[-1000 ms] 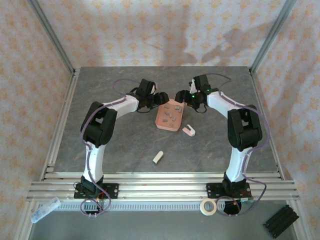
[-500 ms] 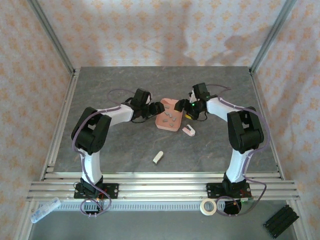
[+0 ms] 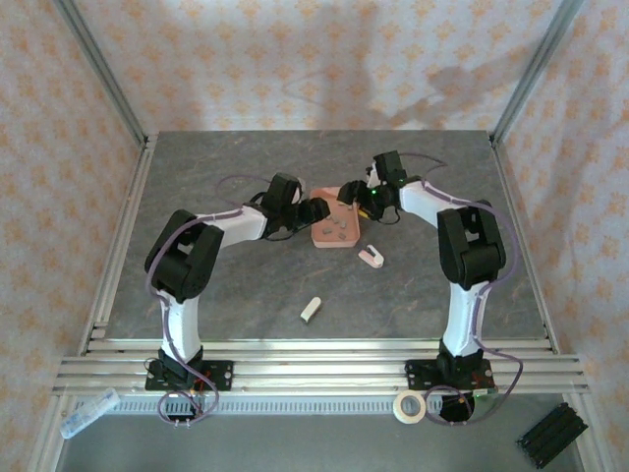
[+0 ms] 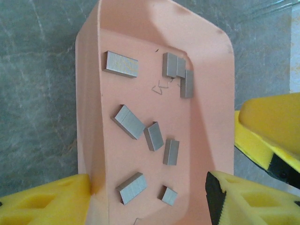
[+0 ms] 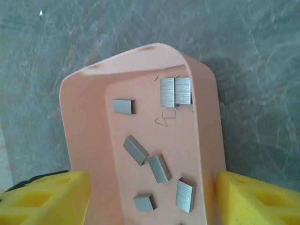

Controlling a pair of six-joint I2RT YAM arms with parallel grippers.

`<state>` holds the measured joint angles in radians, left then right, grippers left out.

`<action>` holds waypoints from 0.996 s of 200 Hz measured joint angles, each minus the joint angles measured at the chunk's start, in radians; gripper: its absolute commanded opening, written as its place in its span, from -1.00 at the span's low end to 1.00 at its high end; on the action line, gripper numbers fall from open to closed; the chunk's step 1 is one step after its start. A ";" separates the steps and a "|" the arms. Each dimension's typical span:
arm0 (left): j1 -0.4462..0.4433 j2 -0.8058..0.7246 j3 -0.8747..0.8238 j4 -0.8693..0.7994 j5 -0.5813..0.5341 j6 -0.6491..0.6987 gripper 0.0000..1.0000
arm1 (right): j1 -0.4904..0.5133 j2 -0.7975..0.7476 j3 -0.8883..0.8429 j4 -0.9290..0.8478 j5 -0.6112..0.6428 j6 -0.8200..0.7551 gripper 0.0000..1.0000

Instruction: Load the staples into the stapler

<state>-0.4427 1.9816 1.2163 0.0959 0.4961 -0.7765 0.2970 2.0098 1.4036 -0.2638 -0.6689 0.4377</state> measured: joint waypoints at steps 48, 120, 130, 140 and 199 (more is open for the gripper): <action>0.006 0.053 0.111 -0.074 -0.038 0.047 0.29 | -0.018 0.029 0.064 -0.021 0.023 -0.013 0.46; 0.005 -0.135 0.109 -0.320 -0.163 0.226 0.29 | -0.019 -0.239 -0.091 -0.087 0.158 -0.093 0.46; -0.006 -0.205 0.097 -0.363 -0.189 0.262 0.28 | -0.018 -0.327 -0.146 -0.075 0.174 -0.095 0.46; -0.023 -0.271 0.082 -0.399 -0.211 0.295 0.29 | -0.016 -0.417 -0.210 -0.055 0.184 -0.095 0.44; -0.223 -0.481 -0.066 -0.607 -0.300 0.407 0.28 | 0.055 -0.837 -0.640 0.050 0.280 -0.051 0.41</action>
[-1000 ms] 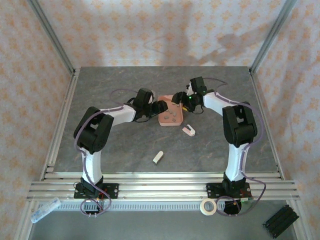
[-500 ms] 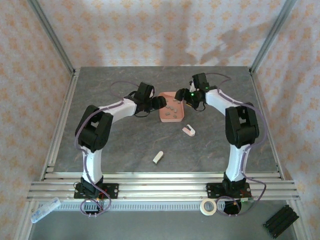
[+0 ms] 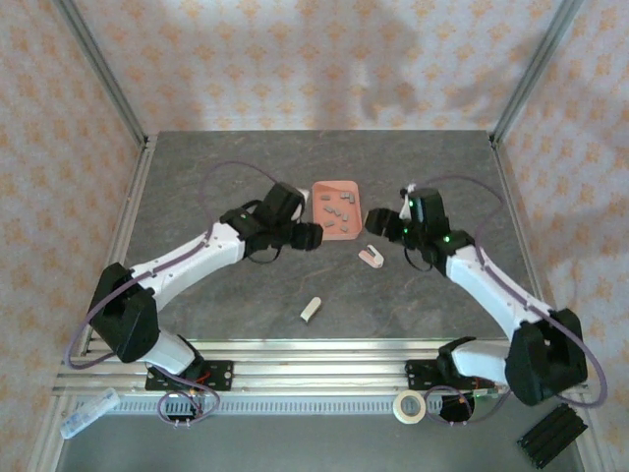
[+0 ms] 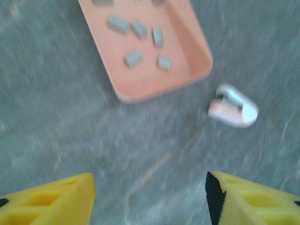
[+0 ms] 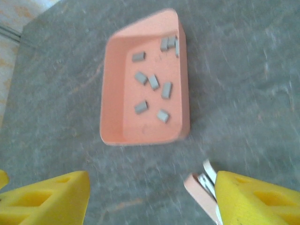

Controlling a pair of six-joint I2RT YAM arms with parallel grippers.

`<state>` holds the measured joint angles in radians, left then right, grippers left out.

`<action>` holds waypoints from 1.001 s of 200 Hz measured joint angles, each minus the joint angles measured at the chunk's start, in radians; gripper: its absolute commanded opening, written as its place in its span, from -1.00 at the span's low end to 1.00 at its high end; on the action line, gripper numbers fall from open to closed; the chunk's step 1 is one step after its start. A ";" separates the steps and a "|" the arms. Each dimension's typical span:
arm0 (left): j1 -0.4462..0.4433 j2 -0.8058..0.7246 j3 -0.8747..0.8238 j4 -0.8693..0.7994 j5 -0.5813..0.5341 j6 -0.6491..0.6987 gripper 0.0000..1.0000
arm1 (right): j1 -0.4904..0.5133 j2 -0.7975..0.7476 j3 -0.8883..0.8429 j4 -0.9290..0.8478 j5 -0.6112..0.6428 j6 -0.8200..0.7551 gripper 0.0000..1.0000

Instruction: Load the staples into the stapler

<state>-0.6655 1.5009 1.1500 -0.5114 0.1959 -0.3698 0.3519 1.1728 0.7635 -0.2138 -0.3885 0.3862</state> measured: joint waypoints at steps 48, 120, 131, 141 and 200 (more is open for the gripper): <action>-0.129 0.000 -0.095 -0.076 -0.011 -0.006 0.27 | 0.008 -0.161 -0.157 -0.005 0.050 0.050 0.41; -0.206 0.052 -0.105 -0.076 -0.021 -0.032 0.22 | 0.010 -0.150 -0.159 0.006 0.050 0.058 0.40; -0.222 0.066 -0.105 -0.076 -0.021 -0.032 0.22 | 0.014 -0.150 -0.159 0.006 0.048 0.059 0.40; -0.240 0.083 -0.105 -0.079 -0.021 -0.032 0.22 | 0.017 -0.150 -0.159 0.006 0.048 0.059 0.40; -0.301 0.203 -0.066 -0.136 -0.023 -0.032 0.12 | 0.019 -0.150 -0.159 0.005 0.041 0.058 0.40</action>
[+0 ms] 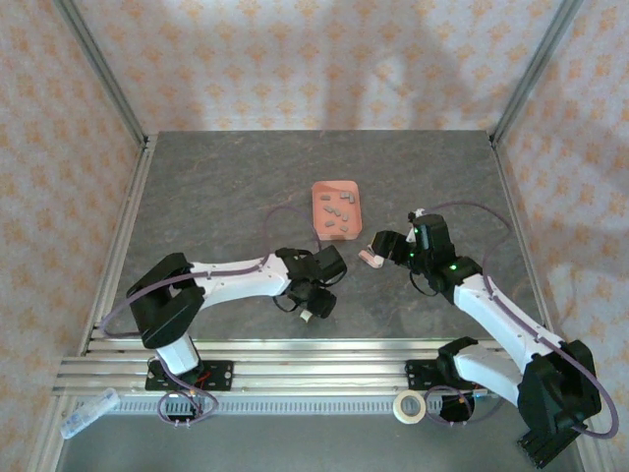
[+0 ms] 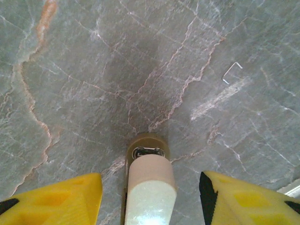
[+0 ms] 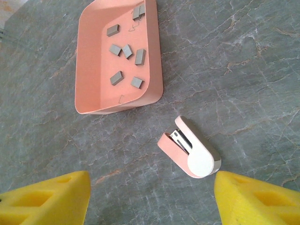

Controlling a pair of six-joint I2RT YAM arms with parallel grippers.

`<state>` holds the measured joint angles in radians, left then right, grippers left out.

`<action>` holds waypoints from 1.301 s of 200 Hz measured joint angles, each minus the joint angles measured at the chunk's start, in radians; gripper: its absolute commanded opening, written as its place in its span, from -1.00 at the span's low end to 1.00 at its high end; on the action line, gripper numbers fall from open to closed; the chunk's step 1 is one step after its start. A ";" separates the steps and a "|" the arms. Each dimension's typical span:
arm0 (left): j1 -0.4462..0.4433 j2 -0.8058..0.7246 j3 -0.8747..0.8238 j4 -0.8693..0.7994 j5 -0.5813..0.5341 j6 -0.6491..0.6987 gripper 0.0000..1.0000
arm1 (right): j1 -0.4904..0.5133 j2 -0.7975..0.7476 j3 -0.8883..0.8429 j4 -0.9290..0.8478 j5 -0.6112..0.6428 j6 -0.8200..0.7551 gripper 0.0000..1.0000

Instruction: Load the staples into the stapler

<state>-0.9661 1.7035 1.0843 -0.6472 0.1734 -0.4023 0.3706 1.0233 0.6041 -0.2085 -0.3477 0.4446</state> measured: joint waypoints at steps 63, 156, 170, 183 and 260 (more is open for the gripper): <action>-0.001 0.042 0.043 -0.017 -0.013 -0.014 -0.27 | 0.000 0.000 0.000 -0.002 0.000 -0.004 0.35; -0.001 0.053 0.051 -0.020 -0.033 -0.015 -0.32 | 0.000 0.000 0.000 -0.016 -0.004 -0.018 0.35; -0.001 0.053 0.051 -0.020 -0.033 -0.015 -0.41 | 0.000 0.000 0.000 -0.016 -0.004 -0.018 0.35; -0.001 0.053 0.049 -0.019 -0.034 -0.014 -0.46 | 0.000 0.000 0.000 -0.016 -0.004 -0.018 0.35; -0.001 -0.089 -0.054 0.050 -0.106 0.054 -0.65 | 0.000 0.020 0.000 -0.023 -0.034 -0.018 0.34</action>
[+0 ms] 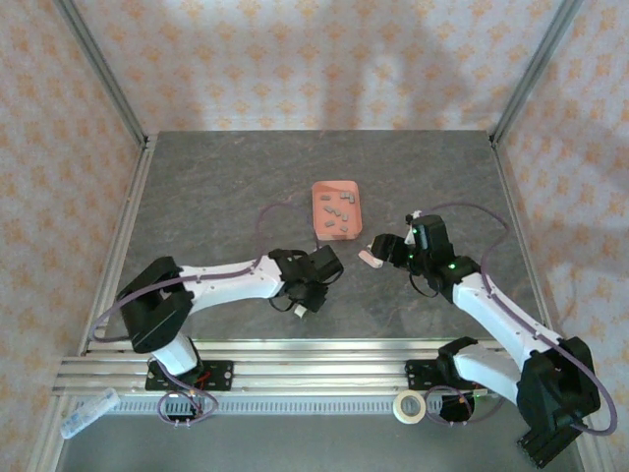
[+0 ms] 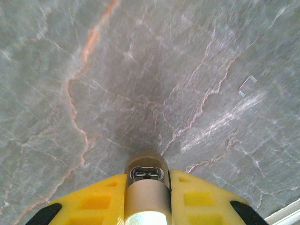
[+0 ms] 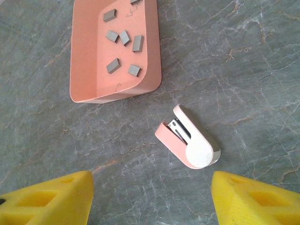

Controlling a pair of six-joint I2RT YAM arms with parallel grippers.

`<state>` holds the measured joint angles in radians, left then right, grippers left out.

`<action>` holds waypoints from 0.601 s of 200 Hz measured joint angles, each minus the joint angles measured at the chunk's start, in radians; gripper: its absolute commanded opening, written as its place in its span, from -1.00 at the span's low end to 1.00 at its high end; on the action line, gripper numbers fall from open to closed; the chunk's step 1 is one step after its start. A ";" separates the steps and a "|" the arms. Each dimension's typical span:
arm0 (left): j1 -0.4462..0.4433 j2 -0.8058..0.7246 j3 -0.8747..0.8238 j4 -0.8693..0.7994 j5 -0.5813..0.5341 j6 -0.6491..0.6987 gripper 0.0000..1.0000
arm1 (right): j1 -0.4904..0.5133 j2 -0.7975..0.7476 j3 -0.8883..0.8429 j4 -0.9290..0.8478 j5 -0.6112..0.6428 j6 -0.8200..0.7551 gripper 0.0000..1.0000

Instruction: Load the staples into the stapler

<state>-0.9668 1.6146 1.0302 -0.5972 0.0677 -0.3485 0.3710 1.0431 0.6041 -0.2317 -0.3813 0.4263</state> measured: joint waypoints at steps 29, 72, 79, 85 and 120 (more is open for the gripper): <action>0.013 -0.129 -0.109 0.140 -0.015 0.083 -0.67 | 0.008 0.025 0.004 -0.002 -0.027 -0.004 0.33; 0.078 -0.348 -0.344 0.454 0.029 0.211 -0.69 | 0.028 0.046 0.013 -0.001 -0.068 -0.011 0.25; 0.087 -0.378 -0.383 0.506 0.037 0.229 -0.69 | 0.031 0.048 0.013 0.001 -0.076 -0.011 0.25; 0.093 -0.402 -0.415 0.550 0.046 0.247 -0.69 | 0.032 0.050 0.013 0.003 -0.084 -0.012 0.25; 0.098 -0.479 -0.540 0.759 0.073 0.334 -0.69 | 0.057 0.086 0.018 0.028 -0.117 -0.012 0.21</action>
<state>-0.8684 1.1355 0.4900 0.1619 0.1406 -0.0147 0.4278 1.1294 0.6224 -0.2039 -0.4984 0.4141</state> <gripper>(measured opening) 0.186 0.622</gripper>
